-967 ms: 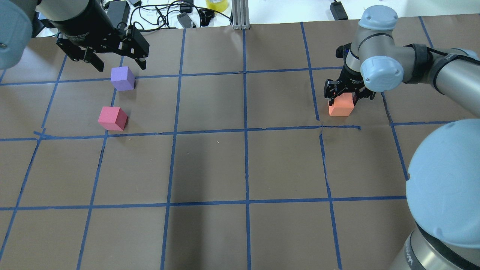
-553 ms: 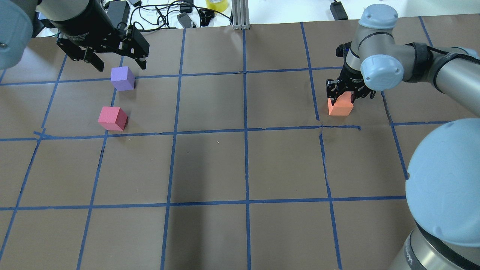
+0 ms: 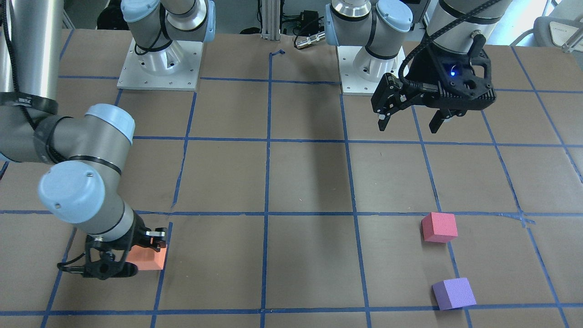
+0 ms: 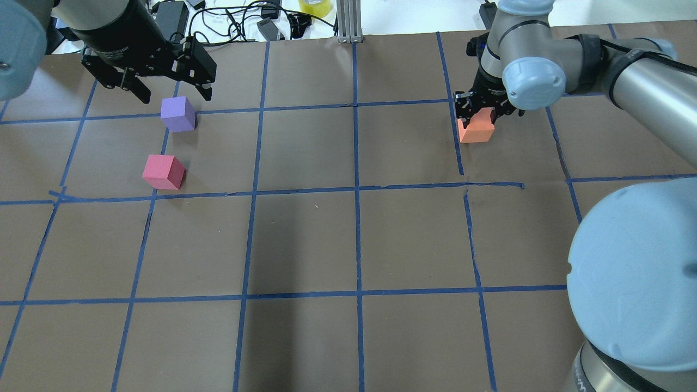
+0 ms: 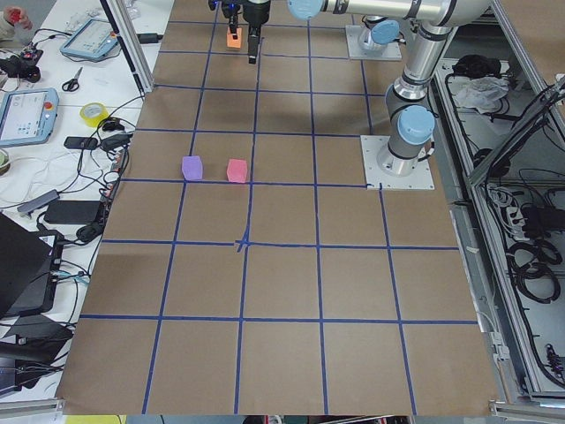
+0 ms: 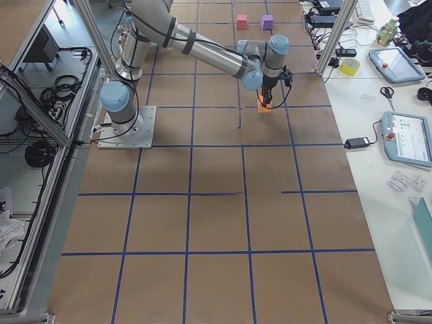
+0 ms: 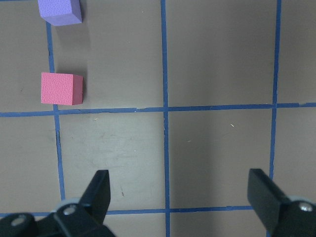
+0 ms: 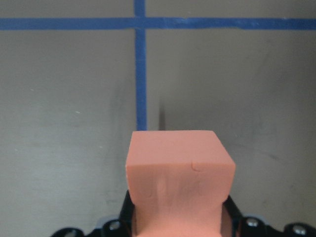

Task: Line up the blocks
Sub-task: 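Carry the orange cube with the right gripper toward the table centre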

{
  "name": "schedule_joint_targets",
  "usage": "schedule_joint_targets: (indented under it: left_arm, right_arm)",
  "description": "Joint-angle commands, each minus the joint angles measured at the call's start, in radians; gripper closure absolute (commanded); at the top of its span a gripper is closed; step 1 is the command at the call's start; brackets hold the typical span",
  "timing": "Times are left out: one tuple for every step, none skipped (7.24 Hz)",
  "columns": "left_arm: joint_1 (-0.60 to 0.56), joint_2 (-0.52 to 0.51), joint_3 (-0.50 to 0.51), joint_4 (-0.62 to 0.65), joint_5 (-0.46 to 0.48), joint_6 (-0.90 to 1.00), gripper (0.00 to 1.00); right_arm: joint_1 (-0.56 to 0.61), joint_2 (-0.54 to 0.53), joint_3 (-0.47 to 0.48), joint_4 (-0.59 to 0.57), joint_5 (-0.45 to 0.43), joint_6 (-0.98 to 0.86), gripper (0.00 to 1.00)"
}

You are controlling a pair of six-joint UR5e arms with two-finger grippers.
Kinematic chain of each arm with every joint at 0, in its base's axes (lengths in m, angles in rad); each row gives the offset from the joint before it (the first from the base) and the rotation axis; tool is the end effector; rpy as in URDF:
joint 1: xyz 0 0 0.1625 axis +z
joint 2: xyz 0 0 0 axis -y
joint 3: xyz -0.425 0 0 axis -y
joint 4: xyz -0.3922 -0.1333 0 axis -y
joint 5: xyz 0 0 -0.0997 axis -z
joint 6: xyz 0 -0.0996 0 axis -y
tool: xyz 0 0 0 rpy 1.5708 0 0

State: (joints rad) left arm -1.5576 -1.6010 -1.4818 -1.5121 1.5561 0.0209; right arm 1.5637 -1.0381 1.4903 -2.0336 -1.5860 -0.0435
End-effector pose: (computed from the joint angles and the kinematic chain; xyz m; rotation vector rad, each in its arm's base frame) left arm -0.1280 -0.5168 0.5231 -0.0134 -3.1235 0.1841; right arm 0.1270 -0.6703 0.2587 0.0568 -3.1256 0.0160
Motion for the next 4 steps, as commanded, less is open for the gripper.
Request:
schedule_joint_targets:
  left_arm:
    - [0.001, 0.000, 0.000, 0.001, -0.001, 0.001, 0.00]
    - [0.002, 0.000, 0.000, 0.001, -0.001, 0.001, 0.00]
    - [0.010, 0.000, 0.000, 0.000, -0.001, 0.001, 0.00]
    - [0.013, 0.000, 0.000, 0.000, 0.001, 0.001, 0.00]
  right_arm:
    - [0.183, 0.048, -0.091, 0.003, 0.001, 0.090, 0.52]
    - [0.244, 0.084, -0.141, 0.010, 0.000, 0.164, 0.52]
    - [0.319, 0.111, -0.165, 0.007, -0.003, 0.256, 0.52]
    - [0.358, 0.134, -0.191, 0.007, 0.001, 0.346, 0.52]
